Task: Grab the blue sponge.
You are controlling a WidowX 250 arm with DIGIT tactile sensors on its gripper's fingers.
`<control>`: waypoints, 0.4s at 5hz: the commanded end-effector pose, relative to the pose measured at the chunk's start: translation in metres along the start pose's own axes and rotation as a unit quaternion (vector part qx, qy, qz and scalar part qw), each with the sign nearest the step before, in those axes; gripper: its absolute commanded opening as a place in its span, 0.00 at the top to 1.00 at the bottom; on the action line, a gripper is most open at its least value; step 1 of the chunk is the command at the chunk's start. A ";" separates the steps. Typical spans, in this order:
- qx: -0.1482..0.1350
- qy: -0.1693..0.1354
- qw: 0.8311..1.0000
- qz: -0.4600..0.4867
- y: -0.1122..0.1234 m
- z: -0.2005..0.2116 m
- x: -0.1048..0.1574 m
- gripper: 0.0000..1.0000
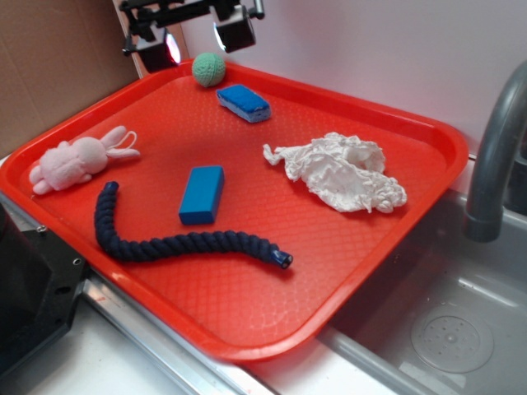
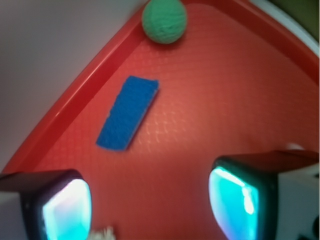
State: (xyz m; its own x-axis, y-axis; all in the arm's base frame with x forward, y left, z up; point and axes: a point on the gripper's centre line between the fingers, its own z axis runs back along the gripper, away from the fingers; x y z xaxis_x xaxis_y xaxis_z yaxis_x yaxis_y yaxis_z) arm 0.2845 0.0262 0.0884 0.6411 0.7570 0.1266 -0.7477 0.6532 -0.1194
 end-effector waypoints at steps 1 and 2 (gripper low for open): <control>-0.008 -0.053 0.999 0.010 -0.017 -0.016 0.027 0.00; -0.003 -0.054 0.999 0.009 -0.021 -0.030 0.033 0.00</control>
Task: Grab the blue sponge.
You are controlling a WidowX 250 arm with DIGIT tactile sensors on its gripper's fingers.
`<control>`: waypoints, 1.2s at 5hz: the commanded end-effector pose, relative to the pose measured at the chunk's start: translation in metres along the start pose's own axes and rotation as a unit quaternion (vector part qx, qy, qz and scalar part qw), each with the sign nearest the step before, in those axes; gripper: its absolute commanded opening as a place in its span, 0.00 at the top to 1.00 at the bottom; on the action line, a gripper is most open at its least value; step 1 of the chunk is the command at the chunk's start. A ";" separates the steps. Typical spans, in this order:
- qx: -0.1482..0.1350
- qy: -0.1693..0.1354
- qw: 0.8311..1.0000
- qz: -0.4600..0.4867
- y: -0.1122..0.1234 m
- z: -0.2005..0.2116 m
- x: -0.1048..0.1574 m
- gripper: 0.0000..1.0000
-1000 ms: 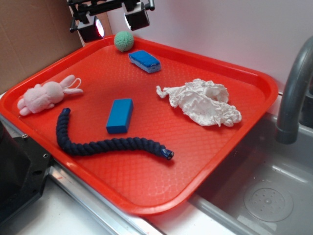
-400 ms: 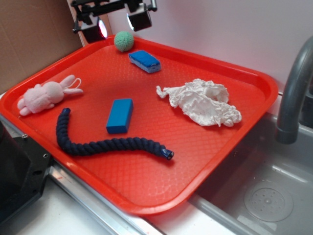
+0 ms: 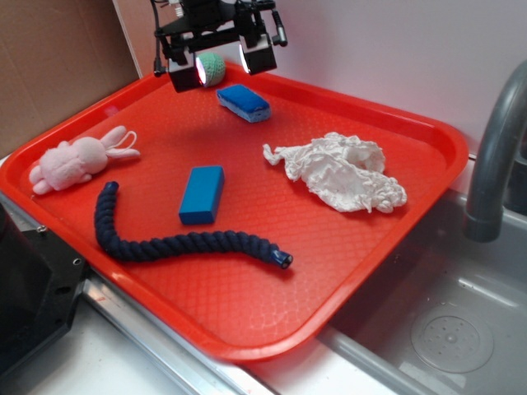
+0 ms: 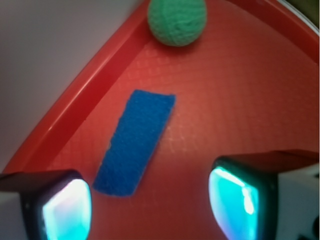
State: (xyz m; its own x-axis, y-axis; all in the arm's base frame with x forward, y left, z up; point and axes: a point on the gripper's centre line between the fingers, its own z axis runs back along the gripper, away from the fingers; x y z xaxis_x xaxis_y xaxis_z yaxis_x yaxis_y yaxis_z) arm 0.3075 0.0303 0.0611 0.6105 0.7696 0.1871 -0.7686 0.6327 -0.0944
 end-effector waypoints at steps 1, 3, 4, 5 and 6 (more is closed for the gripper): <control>-0.003 -0.024 1.000 0.001 -0.015 -0.020 0.022 0.00; 0.018 0.011 1.000 -0.007 -0.012 -0.029 0.019 1.00; 0.067 0.045 0.997 -0.020 0.007 0.004 0.013 1.00; 0.052 0.054 0.995 -0.063 0.032 0.045 0.006 1.00; -0.008 0.043 0.983 -0.181 0.062 0.083 0.021 1.00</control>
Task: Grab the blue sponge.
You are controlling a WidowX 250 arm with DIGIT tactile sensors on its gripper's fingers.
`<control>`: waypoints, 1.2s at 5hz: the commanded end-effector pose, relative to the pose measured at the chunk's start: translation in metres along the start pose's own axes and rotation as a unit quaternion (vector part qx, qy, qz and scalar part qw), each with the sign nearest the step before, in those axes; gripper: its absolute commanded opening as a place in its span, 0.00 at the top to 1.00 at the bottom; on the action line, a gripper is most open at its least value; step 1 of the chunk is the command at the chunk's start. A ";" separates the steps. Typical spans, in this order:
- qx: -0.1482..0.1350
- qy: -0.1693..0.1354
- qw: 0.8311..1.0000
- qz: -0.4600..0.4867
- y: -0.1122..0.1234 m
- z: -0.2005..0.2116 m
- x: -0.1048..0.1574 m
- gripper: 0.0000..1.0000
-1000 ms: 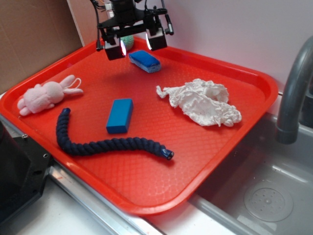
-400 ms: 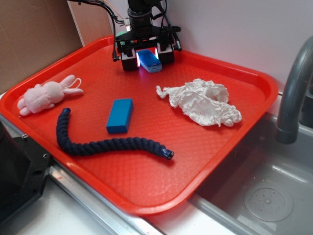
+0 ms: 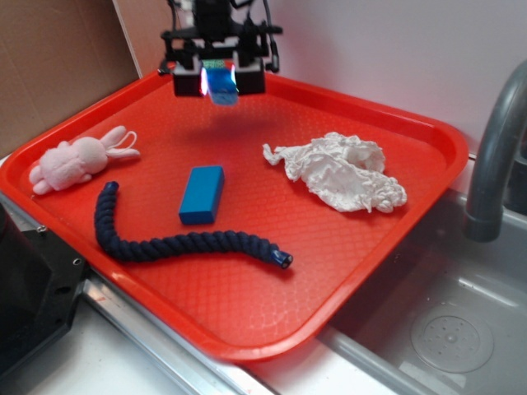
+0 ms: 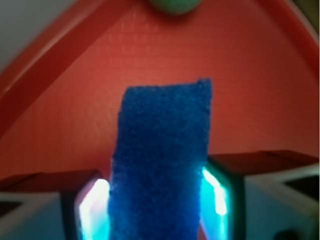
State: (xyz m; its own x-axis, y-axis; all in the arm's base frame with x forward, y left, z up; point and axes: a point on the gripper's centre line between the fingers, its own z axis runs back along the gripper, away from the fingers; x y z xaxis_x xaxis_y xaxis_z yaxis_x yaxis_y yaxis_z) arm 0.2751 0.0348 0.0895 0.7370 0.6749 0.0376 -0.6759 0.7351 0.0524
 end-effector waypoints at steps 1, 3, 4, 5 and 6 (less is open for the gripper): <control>-0.083 0.004 0.972 -0.218 0.048 0.055 0.036 1.00; -0.001 -0.082 0.938 -0.337 0.038 0.074 0.027 1.00; -0.031 -0.107 0.934 -0.339 0.041 0.083 0.013 1.00; -0.060 -0.086 0.934 -0.342 0.050 0.089 0.000 1.00; -0.110 -0.018 0.954 -0.278 0.060 0.082 -0.012 1.00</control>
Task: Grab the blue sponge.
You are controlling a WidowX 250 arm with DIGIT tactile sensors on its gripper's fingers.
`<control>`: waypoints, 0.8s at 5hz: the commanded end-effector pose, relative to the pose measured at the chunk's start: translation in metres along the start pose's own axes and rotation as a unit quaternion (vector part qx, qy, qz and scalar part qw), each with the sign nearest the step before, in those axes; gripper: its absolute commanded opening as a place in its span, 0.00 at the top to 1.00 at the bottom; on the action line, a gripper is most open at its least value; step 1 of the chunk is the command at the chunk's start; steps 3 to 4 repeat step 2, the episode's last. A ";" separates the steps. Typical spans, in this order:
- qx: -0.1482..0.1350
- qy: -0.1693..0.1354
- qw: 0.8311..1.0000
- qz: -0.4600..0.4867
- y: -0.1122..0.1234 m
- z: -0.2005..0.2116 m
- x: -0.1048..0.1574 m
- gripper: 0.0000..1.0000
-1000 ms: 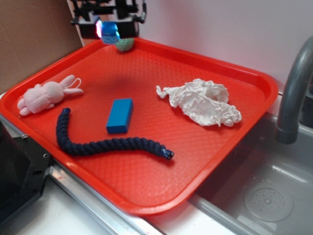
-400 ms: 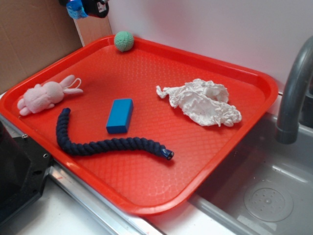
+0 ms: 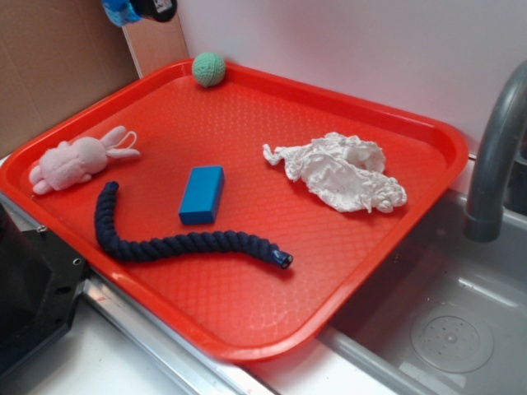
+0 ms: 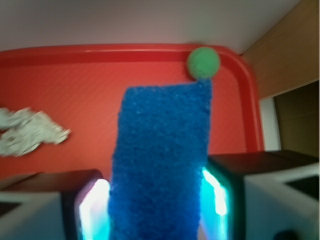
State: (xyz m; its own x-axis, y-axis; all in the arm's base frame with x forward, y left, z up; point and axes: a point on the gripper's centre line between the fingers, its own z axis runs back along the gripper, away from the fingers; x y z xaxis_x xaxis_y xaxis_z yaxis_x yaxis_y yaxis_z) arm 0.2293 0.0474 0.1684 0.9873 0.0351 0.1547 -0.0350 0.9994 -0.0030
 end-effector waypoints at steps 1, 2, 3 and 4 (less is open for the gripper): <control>-0.051 0.036 0.994 0.085 0.008 0.003 -0.013 1.00; -0.037 0.020 0.994 0.104 0.007 0.000 -0.016 1.00; -0.037 0.020 0.994 0.104 0.007 0.000 -0.016 1.00; -0.037 0.020 0.994 0.104 0.007 0.000 -0.016 1.00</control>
